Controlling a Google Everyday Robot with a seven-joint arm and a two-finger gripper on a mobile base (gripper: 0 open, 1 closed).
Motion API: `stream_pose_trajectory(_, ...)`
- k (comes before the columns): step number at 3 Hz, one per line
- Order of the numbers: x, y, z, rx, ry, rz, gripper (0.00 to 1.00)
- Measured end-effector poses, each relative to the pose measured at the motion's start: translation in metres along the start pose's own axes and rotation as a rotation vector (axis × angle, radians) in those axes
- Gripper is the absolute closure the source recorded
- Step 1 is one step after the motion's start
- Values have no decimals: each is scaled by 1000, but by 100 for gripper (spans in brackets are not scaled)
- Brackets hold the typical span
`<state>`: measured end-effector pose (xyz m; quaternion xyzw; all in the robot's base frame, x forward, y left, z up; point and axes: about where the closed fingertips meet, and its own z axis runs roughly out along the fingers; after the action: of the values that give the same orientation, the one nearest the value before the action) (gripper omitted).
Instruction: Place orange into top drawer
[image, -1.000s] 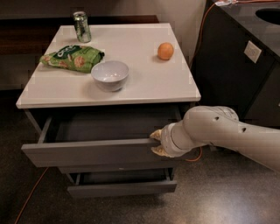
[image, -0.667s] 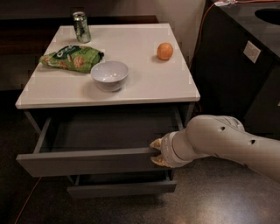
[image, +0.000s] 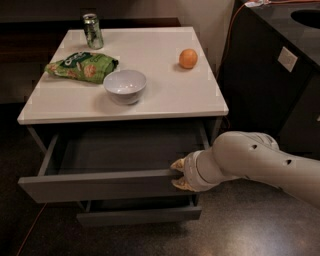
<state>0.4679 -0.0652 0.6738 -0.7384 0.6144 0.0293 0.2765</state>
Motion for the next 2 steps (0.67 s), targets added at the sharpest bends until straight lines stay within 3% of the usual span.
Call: stream_pose_trajectory(2, 1, 0, -1, 0, 0, 0, 100)
